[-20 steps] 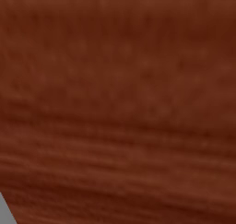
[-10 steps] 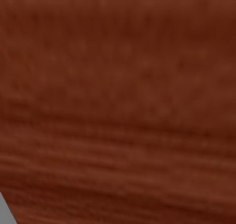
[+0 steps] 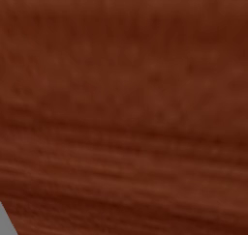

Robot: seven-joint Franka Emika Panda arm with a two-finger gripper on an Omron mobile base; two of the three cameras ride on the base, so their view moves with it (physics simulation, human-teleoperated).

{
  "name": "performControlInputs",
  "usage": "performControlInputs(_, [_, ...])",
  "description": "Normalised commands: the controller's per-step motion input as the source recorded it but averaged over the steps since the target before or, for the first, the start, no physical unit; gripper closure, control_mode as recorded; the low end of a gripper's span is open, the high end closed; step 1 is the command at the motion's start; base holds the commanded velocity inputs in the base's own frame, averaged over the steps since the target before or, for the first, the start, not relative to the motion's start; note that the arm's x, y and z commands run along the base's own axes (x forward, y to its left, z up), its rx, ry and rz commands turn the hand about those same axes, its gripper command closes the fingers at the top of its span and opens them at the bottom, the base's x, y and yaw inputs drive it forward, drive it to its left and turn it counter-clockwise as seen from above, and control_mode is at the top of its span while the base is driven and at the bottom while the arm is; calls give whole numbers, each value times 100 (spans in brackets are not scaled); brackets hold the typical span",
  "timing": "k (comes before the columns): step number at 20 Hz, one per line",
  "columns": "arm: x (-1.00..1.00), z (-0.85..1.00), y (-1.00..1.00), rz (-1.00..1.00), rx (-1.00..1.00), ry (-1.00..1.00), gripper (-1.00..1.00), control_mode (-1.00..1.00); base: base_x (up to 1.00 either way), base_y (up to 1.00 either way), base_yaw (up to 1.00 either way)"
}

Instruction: Pull the toaster oven rack outwards. Pick up the baguette from the plate and place it on the toaster oven rack. Close the toaster oven door fully and set the temperature to the lowest setting.

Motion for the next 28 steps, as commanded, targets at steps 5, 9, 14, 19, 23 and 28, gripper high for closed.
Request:
performControlInputs(5, [41,0,0,0,0,0,100,-100,0,0,0])
performControlInputs(9, [42,0,0,0,0,0,100,-100,0,0,0])
performControlInputs(14, [28,0,0,0,0,0,100,-100,0,0,0])
performControlInputs(19, [10,-8,0,0,0,0,100,-100,0,0,0])
performControlInputs(23, [0,-24,0,0,0,0,100,-100,0,0,0])
performControlInputs(28, [0,-29,0,0,0,0,100,-100,0,0,0])
